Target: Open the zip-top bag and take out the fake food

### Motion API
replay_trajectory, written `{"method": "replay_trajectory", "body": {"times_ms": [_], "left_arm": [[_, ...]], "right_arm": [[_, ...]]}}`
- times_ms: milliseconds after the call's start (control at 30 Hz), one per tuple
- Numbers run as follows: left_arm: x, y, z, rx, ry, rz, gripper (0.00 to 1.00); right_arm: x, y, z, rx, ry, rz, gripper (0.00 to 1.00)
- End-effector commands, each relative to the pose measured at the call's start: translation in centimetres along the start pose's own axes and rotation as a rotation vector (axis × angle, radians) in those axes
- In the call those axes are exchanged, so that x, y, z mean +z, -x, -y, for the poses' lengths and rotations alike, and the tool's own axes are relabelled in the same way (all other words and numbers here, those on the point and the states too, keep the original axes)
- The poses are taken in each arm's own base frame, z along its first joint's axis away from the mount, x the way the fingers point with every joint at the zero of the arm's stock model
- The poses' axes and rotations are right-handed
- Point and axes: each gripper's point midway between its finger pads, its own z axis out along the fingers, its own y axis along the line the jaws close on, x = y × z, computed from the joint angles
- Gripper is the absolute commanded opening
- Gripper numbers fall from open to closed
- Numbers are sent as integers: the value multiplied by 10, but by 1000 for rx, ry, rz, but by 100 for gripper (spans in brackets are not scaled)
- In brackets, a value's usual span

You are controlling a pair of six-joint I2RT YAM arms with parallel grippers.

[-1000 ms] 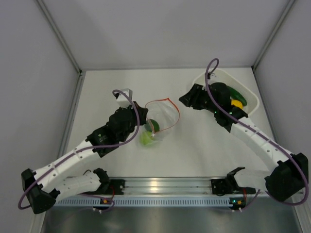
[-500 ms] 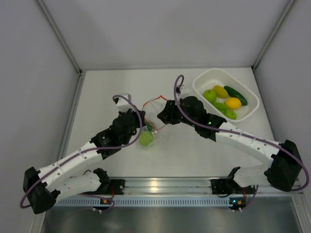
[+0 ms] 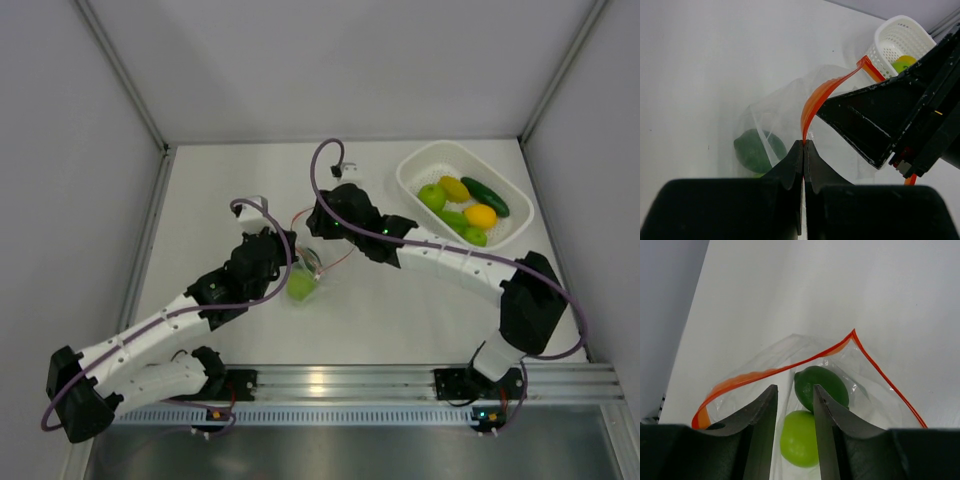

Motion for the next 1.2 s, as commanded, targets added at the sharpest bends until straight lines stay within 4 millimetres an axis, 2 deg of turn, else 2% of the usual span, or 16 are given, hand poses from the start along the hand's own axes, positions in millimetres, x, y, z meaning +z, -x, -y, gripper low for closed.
{"method": "replay_trajectory", "body": {"times_ms": [0,133,167,200,400,467,533,633,667,767,867,900,933,967,1000,1167], "left_arm": [[-1,11,5,-47,-23,44,0],[0,12,1,-47,-2,54,0],[0,12,0,-43,1,52,0],[-1,13,0,-45,3,57,0],[-6,16,-3,-38,-3,61,0],[-9,18,-1,-45,-17,62,0],[-11,19,0,-54,-24,63,0],[-13,22,-6,-54,1,70,0],[-12,23,-10,-52,23,76,0],[-10,21,-19,-38,62,66,0],[-9,18,-23,-42,71,56,0],[-9,15,-22,-38,59,43,0],[-9,13,-22,-38,53,36,0],[-9,10,-25,-36,53,28,0],[-9,7,-23,-39,31,10,0],[-9,2,-36,-46,28,-12,0]], "right_arm": [[5,18,-14,60,-42,83,35],[22,4,-17,110,-52,99,35],[25,5,-25,123,-23,127,35],[30,-7,-20,125,-36,117,35],[50,-29,-21,141,-61,199,34],[53,-36,-28,135,-59,202,34],[61,-50,-27,118,-73,182,34],[65,-59,-23,98,-85,194,33],[66,-68,-16,86,-93,185,33],[67,-72,-19,11,-38,196,37],[77,-78,-26,-110,4,165,43],[83,-88,-26,-170,21,123,44],[88,-95,-18,-205,0,81,45],[92,-89,-25,-220,12,83,45],[97,-100,-24,-267,24,46,45],[110,-109,-13,-315,21,-2,48]]}}
